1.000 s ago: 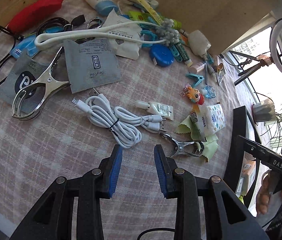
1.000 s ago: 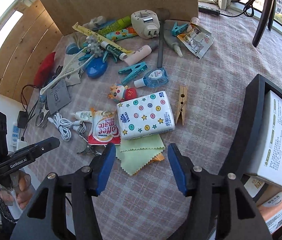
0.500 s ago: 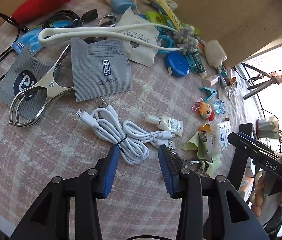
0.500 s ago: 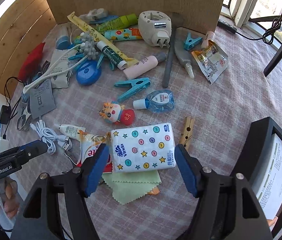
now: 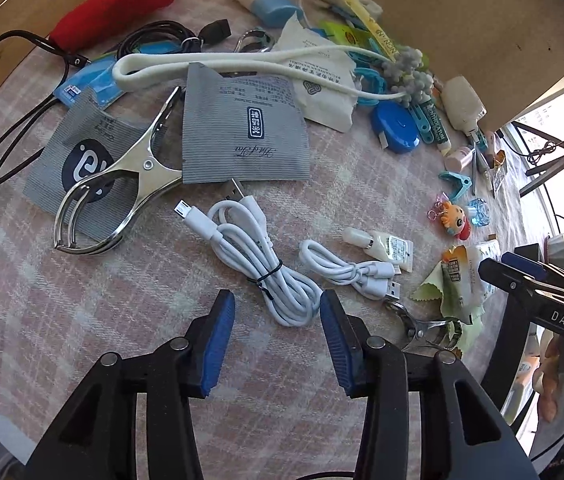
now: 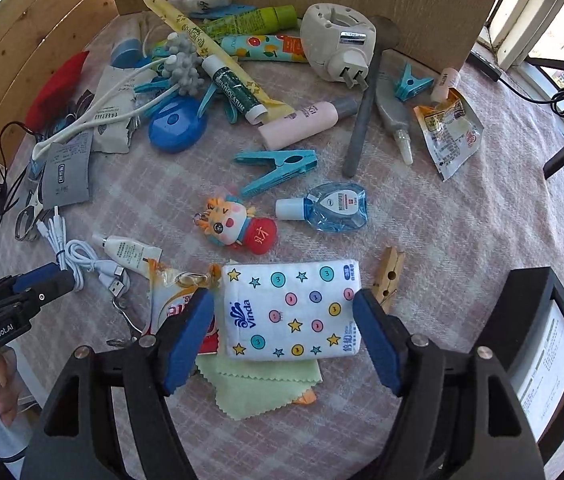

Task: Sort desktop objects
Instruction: 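Grasp the polka-dot tissue pack with the right gripper while the left gripper grasps a white USB cable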

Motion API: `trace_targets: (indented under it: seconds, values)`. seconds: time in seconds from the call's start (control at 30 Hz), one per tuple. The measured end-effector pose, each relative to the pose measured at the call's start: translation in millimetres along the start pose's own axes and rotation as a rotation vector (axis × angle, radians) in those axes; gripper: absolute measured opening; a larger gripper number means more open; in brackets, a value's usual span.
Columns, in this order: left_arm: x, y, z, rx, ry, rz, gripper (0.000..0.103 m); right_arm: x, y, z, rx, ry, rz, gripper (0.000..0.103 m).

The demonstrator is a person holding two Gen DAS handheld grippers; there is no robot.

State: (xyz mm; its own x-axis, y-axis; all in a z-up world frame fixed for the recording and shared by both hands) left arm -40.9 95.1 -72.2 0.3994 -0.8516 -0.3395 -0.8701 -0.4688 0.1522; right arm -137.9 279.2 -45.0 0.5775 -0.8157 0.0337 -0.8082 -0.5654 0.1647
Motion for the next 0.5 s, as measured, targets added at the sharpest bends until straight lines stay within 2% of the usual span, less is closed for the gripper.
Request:
trace_targets:
  seconds: [0.17, 0.33, 0.4, 0.5]
  values:
    - [-1, 4, 2, -0.002, -0.001, -0.009, 0.042, -3, 3, 8, 0.023, -0.042, -0.024, 0.074]
    - [-3, 12, 5, -0.014, -0.023, -0.01, 0.042, -8, 2, 15, 0.042, -0.016, -0.006, 0.074]
    - [-1, 14, 4, -0.019, -0.024, -0.019, 0.033, -9, 0, 15, 0.04, 0.002, 0.016, 0.073]
    - [3, 12, 3, -0.03, -0.043, -0.012, 0.028, -10, -3, 11, 0.022, 0.034, 0.04, 0.072]
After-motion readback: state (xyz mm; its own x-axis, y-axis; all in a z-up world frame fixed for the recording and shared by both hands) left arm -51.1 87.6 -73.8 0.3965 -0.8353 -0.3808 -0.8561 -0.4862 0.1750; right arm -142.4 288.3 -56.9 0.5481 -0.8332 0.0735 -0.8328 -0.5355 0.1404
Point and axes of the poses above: each gripper's, at about its wrist camera, not at the fingertips, and z roughly the way its jaws point, x to its left, y to its top, the point moved 9 cm from there along z, roughly the way its jaws point, and after that the axes turned 3 degrees about -y, right-handed, at the moved point
